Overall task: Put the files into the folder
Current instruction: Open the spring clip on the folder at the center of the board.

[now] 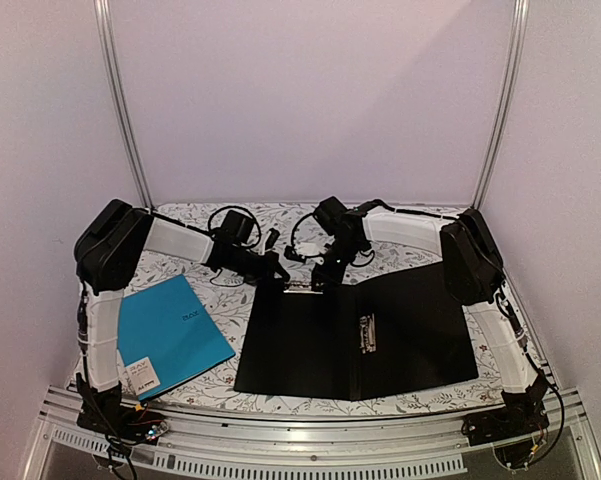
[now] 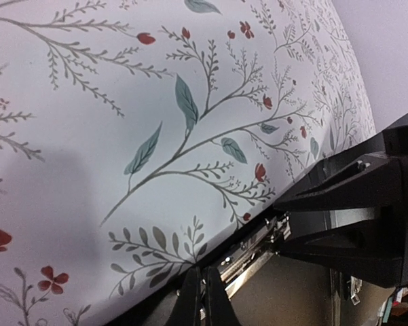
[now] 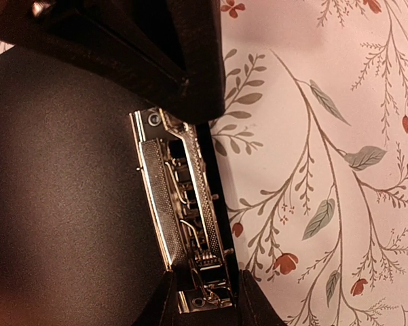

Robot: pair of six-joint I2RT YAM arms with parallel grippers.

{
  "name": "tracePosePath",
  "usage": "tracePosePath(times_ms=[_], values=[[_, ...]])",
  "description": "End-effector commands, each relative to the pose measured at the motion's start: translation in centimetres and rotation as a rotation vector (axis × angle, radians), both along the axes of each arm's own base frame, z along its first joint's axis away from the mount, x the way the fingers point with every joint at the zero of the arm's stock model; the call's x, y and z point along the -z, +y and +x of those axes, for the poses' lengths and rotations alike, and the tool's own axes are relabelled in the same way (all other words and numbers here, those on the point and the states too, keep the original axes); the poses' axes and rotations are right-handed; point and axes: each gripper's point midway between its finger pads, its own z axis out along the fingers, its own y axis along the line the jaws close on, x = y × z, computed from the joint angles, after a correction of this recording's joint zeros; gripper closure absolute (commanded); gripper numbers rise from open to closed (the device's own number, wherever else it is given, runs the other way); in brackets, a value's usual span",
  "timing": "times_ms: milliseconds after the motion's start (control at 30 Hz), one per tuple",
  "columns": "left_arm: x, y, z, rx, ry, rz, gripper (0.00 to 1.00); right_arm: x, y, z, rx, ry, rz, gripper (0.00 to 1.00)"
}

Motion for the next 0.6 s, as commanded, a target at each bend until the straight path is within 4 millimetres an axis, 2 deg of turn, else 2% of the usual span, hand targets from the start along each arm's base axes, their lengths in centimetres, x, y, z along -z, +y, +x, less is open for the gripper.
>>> tracePosePath(times_ms=[0,200,433,567], values=[[6.9,3.1,-5.2,-0.032,0.193,0.222,1.00,5.5,-3.8,-0.9,0.073,0.038,-0.200,0.83],[8.4,4.0,-6.3,-0.046,0.215,0.283,1.00,5.5,-4.0,-0.9,0.098,0.038,-0.210,0.85],[8.8,4.6,-7.4,-0.054,0.227,0.309,1.00,5.6,-4.4,-0.5,0.133,0.030,-0.228,0.87],[9.7,4.7,-8.2,-0.050,0.244,0.329,1.00,5.6,-4.5,-0.5,0.153,0.033,-0.230,0.89]])
